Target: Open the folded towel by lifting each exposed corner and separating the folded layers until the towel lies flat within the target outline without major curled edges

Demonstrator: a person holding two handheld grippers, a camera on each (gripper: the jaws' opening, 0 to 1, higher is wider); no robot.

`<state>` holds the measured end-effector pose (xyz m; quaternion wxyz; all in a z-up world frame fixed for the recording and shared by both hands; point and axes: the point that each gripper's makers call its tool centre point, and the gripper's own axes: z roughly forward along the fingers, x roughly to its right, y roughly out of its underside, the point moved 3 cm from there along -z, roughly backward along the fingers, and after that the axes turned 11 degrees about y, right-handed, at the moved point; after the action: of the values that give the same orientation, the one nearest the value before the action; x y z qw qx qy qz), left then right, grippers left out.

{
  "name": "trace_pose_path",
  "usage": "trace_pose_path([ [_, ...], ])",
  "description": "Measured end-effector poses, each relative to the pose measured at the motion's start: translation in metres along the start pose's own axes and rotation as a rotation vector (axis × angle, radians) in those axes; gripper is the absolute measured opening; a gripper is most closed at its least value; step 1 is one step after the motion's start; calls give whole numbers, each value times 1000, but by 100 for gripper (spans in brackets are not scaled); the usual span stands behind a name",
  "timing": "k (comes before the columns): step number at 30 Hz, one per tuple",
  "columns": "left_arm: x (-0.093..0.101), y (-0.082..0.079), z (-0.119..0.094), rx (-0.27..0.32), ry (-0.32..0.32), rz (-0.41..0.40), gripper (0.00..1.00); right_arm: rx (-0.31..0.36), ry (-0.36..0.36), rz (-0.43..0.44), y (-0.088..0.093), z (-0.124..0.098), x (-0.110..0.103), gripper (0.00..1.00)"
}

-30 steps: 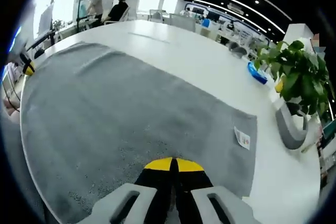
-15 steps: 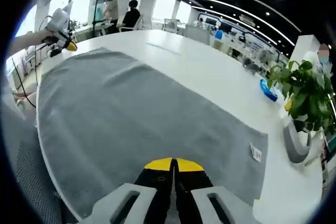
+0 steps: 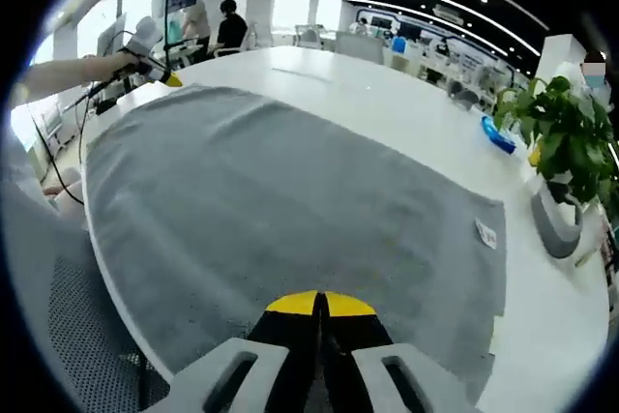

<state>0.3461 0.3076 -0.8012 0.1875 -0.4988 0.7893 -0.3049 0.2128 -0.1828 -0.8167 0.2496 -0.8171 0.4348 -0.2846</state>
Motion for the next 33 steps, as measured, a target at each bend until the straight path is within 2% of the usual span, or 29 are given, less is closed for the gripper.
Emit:
trace_pose_path([
  [6, -5, 14, 10, -93, -19, 93, 0, 8, 22, 17, 2, -6, 9, 0],
  [7, -6, 9, 10, -51, -19, 107, 0, 5, 27, 21, 4, -6, 10, 0],
  [8, -8, 10, 10, -67, -21, 99, 0, 4, 28, 22, 4, -6, 11, 0],
  [14, -16, 10, 8, -56, -32, 135, 0, -7, 51, 28, 9, -5, 14, 0],
  [19, -22, 11, 7, -41, -30, 114, 0, -12, 59, 25, 10, -3, 14, 0],
  [22, -26, 13, 4, -53, -64, 112, 0, -9, 63, 26, 9, -3, 15, 0],
  [23, -22, 13, 0, -50, -62, 86, 0, -1, 68, 28, 8, -3, 17, 0],
  [24, -14, 12, -3, -26, -40, 36, 0, 7, 69, 36, 5, -3, 19, 0],
  [26, -1, 7, -12, 33, -10, -14, 0, 20, 82, 46, 0, -2, 24, 0],
  [27, 3, 7, -14, 44, -3, -19, 0, 20, 84, 48, 0, -1, 25, 0],
  [28, 14, 8, -19, 59, 17, -31, 0, 20, 90, 53, -2, 1, 29, 0],
  [29, 28, 13, -23, 51, 46, -16, 0, 12, 99, 57, -2, 4, 32, 0],
  [31, 44, 21, -29, 42, 47, 9, 0, -12, 129, 68, 0, 7, 39, 0],
  [33, 70, 35, -35, 36, 79, 30, 0, -23, 134, 89, 2, 10, 42, 0],
])
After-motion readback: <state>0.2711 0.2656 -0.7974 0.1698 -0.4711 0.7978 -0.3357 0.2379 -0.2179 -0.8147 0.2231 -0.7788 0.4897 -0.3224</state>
